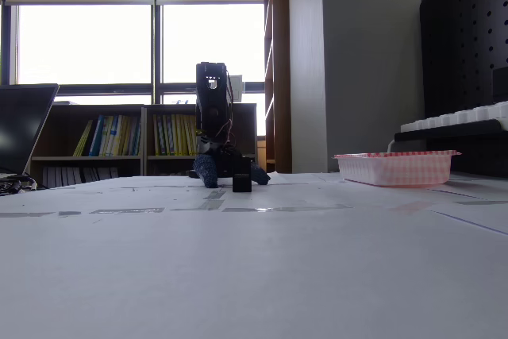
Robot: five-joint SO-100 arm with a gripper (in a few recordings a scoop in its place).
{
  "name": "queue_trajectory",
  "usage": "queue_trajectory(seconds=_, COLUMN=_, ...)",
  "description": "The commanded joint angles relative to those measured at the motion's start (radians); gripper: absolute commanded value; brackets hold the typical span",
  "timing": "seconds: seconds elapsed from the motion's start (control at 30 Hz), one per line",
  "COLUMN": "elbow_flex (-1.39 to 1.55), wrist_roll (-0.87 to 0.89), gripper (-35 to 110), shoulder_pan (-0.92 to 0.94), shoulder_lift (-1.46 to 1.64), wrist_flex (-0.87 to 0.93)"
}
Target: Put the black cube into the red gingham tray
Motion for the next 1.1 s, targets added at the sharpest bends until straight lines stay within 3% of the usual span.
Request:
queue_trajectory(seconds=0.0, elbow_flex=0.121, wrist_roll=0.015, gripper=47, shoulder_pan=-0.011, shoulder_lift=0.071, wrist_flex=-0.023)
queue_trajectory(seconds=0.6, elbow_flex=0.413, wrist_roll=0.048, gripper=45, shoulder_pan=0.015, shoulder_lift=0.259, wrist_flex=-0.023)
queue_trajectory(seconds=1.07, elbow_flex=0.420, wrist_roll=0.040, gripper=45, shoulder_pan=0.005, shoulder_lift=0.321, wrist_flex=-0.117)
